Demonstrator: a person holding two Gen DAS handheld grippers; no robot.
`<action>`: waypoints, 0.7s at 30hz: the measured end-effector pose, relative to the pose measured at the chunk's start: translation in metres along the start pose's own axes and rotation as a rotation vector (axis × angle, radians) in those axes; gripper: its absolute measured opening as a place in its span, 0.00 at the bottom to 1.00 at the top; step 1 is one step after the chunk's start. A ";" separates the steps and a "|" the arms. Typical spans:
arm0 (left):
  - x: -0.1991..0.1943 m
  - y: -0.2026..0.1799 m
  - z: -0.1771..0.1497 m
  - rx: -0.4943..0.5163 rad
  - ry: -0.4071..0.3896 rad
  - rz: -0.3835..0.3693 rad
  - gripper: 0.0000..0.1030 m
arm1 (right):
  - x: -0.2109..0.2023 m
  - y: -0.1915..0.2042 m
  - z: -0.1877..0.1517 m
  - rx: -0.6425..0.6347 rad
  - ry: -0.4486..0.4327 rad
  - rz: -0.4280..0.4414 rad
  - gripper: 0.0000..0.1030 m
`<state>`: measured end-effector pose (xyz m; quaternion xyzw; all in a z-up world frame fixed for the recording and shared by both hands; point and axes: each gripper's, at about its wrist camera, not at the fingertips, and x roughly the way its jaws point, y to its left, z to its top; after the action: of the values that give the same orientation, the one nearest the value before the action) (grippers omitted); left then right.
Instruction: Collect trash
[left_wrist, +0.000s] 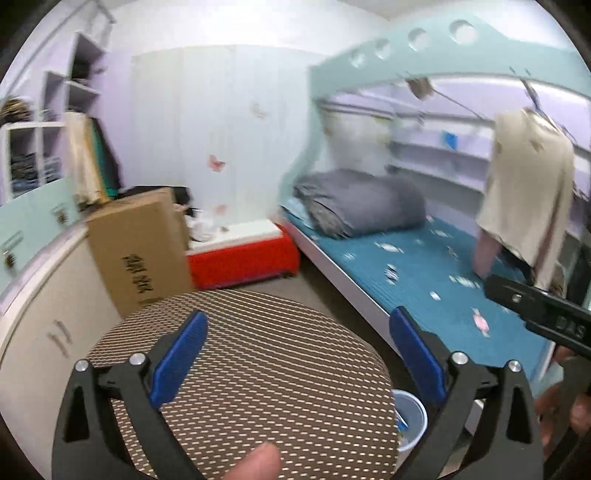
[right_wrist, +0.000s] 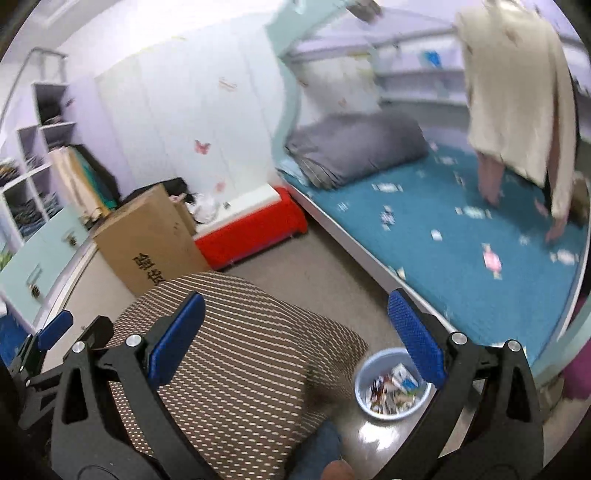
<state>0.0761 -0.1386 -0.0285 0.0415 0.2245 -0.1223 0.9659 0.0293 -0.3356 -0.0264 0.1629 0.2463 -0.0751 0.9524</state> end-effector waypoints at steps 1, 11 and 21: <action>-0.007 0.007 0.002 -0.012 -0.012 0.011 0.95 | -0.007 0.011 0.003 -0.020 -0.019 0.004 0.94; -0.062 0.045 0.014 -0.073 -0.111 0.097 0.95 | -0.052 0.076 0.016 -0.162 -0.144 0.028 0.94; -0.093 0.063 0.021 -0.102 -0.174 0.154 0.95 | -0.071 0.096 0.016 -0.206 -0.201 0.042 0.94</action>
<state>0.0199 -0.0604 0.0328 -0.0014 0.1418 -0.0394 0.9891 -0.0040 -0.2473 0.0478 0.0613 0.1526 -0.0454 0.9853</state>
